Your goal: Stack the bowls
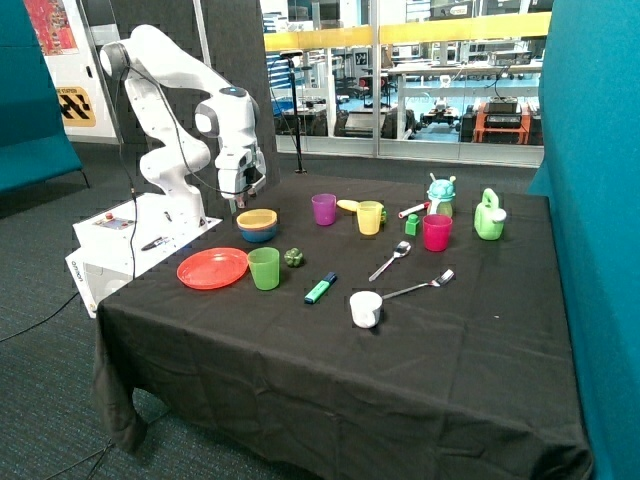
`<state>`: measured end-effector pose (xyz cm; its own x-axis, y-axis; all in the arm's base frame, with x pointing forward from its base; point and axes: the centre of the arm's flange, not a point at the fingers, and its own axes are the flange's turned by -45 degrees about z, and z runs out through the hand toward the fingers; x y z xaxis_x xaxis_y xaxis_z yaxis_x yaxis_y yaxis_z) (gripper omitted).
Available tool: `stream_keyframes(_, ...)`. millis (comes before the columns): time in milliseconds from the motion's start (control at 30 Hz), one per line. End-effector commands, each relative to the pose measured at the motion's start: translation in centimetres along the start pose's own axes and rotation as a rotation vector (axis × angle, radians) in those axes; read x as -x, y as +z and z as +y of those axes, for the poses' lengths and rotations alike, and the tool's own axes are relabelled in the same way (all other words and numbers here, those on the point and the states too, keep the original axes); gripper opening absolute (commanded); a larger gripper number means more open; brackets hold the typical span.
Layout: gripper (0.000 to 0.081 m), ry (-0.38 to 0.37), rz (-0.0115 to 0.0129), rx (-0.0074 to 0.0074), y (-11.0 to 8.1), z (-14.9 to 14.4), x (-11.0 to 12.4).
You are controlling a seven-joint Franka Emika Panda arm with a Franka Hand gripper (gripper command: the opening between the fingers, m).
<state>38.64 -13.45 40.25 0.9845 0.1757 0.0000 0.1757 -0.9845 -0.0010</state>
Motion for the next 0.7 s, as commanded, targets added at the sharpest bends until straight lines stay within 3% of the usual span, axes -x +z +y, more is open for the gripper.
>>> stream_keyframes(0,0.0542,0.014,0.0,0.001,-0.5,0.83,0.28)
stream_keyframes(667,0.0541,-0.058,-0.0001,0.001,-1.03,0.47,-0.17)
